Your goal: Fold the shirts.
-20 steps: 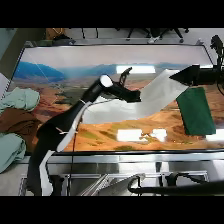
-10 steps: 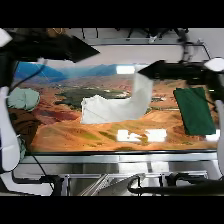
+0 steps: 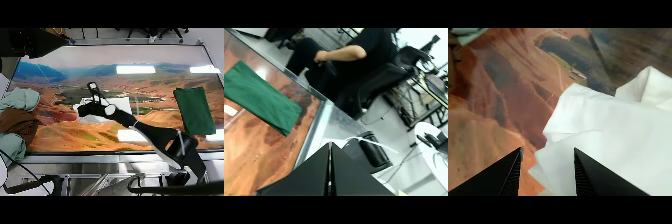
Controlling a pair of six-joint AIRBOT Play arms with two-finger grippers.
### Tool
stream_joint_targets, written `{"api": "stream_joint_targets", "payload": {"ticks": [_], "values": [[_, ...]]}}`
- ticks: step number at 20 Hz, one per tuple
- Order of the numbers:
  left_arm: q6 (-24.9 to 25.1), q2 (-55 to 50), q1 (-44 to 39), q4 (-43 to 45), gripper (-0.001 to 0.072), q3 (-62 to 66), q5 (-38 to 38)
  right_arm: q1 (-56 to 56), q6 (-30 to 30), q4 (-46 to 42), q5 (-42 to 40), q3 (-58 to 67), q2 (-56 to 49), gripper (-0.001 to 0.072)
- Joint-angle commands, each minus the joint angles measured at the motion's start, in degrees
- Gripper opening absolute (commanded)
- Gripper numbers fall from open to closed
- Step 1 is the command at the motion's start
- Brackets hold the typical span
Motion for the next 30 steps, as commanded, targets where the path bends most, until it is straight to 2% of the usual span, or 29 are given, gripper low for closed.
{"api": "stream_joint_targets", "payload": {"ticks": [1,4,6,7,8,9,11,15,22,26,27,29,30], "values": [[0.2,0.44,-2.08,-0.44,0.0016,-2.58,-0.13,0.87,-2.67,-1.88,-1.29,0.07,0.0,0.037],[0.17,0.44,-2.45,-0.42,0.0015,-5.09,-0.15,-7.76,-1.18,-8.57,15.34,0.07,7.98,0.037],[0.15,0.44,-2.12,-0.46,0.0016,-5.33,-0.85,-16.35,8.15,-14.82,27.8,0.07,12.76,0.0373],[0.15,0.46,-1.79,-0.55,0.0015,-5.33,-0.98,-21.09,13.94,-18.27,33.24,0.07,14.38,0.041],[0.15,0.46,-1.73,-0.5,0.0015,-5.33,-1.05,-26.47,19.15,-21.68,38.86,0.07,15.43,0.0573],[0.15,0.46,-1.68,-0.46,0.0015,-5.33,-1.05,-31.63,22.38,-24.02,44.26,0.07,15.67,0.0651],[0.17,0.46,-1.49,-0.46,0.0016,-5.33,-1.01,-39.52,24.48,-25.86,52.19,0.04,14.36,0.0651],[0.17,0.44,-1.49,-0.44,0.0016,-5.33,-0.85,-45.33,24.41,-25.86,57.9,0.04,8.5,0.0651],[0.2,0.44,-1.49,-0.42,0.0016,-5.33,-0.85,-39.39,24.2,-25.73,58.05,0.07,-1.64,0.0651],[0.7,0.44,-1.49,-0.39,0.0016,-5.33,-0.83,-37.24,18.45,-16.9,57.0,0.07,-2.78,0.0642],[1.18,0.44,-1.49,-0.39,0.0016,-5.33,-0.83,-37.24,17.62,-14.36,56.5,0.07,-2.78,0.0612],[1.25,0.44,-1.49,-0.37,0.0016,-5.33,-0.83,-37.4,15.69,-10.38,56.41,0.22,-2.73,0.0121],[1.25,0.44,-1.49,-0.37,0.0016,-5.33,-0.85,-37.46,15.21,-9.55,56.39,0.79,-2.71,0.0015]]}}
